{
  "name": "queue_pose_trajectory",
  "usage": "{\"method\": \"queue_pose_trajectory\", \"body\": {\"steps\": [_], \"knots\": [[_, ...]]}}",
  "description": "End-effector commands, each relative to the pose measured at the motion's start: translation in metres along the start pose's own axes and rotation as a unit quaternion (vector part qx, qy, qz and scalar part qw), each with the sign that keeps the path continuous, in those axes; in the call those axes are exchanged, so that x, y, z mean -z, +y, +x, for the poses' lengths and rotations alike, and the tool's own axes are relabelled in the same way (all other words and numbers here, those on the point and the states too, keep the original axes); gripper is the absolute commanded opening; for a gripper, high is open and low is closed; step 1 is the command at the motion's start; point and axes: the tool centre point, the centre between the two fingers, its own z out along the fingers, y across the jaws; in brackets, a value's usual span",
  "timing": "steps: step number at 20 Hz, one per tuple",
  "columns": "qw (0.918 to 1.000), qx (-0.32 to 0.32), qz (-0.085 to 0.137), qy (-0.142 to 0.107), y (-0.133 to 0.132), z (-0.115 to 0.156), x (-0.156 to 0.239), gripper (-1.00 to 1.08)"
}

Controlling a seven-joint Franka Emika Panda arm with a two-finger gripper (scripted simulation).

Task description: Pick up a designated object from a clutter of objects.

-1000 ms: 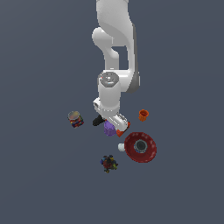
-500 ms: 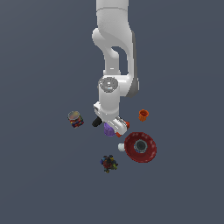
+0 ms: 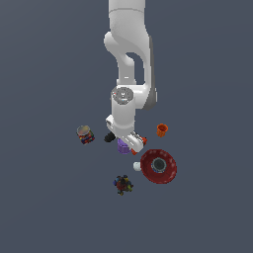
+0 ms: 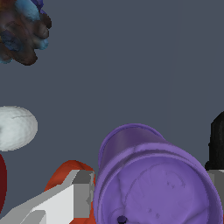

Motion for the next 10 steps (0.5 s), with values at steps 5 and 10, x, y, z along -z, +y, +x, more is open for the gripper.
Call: {"method": "queue_pose_trajectory", "body": {"steps": [5, 10], "knots": [[1.0000, 0.000, 0.000, 0.000, 0.002, 0.002, 0.004, -1.00], [1.0000, 0.000, 0.000, -0.001, 0.011, 0.008, 0.019, -1.00]]}}
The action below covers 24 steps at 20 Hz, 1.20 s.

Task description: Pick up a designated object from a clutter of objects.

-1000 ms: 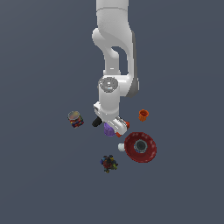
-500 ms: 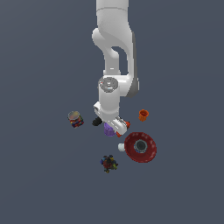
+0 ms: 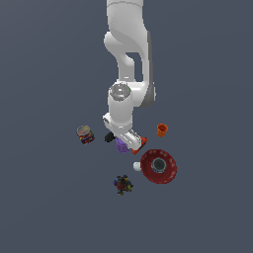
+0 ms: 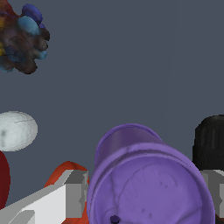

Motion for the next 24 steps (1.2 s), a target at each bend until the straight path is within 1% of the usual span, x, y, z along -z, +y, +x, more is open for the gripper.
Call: {"method": "queue_pose_trajectory", "body": {"steps": [1, 9, 24], "knots": [[1.0000, 0.000, 0.001, 0.000, 0.005, 0.005, 0.011, -1.00], [1.0000, 0.000, 0.000, -0.002, 0.036, 0.029, 0.064, -1.00], [1.0000, 0.000, -0.004, -0.006, 0.113, 0.093, 0.205, -1.00]]}}
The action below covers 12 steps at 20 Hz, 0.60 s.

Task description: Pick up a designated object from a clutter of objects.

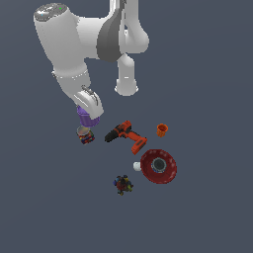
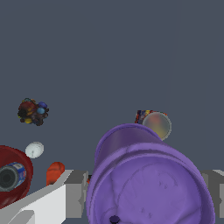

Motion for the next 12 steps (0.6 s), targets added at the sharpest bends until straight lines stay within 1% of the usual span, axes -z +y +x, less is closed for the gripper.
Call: {"method": "queue_pose_trajectory", "body": {"steps": [1, 7, 12], "knots": [[1.0000, 0.000, -0.001, 0.000, 0.013, 0.011, 0.024, -1.00], [1.0000, 0.001, -0.002, -0.001, 0.037, 0.033, 0.071, -1.00], [1.0000, 0.001, -0.003, -0.002, 0.050, 0.047, 0.096, -1.00]]}}
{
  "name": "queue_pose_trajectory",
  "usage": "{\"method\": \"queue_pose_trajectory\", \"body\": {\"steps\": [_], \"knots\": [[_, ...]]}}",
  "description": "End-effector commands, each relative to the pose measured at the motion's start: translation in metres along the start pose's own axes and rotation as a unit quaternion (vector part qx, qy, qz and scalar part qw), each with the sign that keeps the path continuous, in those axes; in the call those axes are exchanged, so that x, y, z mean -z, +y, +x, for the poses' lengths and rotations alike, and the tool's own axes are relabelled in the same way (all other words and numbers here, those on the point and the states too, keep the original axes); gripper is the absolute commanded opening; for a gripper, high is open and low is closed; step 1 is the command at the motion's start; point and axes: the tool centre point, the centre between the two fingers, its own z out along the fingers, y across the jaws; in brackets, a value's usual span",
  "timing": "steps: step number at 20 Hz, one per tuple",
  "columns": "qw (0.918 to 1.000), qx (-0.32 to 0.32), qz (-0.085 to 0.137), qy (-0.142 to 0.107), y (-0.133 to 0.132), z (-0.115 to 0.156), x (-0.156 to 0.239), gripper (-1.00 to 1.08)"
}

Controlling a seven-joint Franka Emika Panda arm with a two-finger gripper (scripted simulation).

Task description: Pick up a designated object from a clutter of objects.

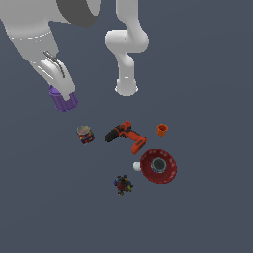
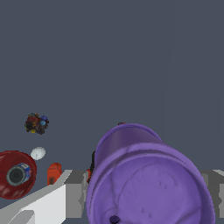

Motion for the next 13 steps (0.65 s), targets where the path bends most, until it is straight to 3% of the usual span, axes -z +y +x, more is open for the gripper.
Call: {"method": "queue_pose_trajectory", "body": {"steps": [1, 13], "knots": [[1.0000, 0.001, 0.000, 0.000, 0.005, 0.006, 0.012, -1.00], [1.0000, 0.001, -0.001, 0.000, 0.011, 0.014, 0.024, -1.00]]}}
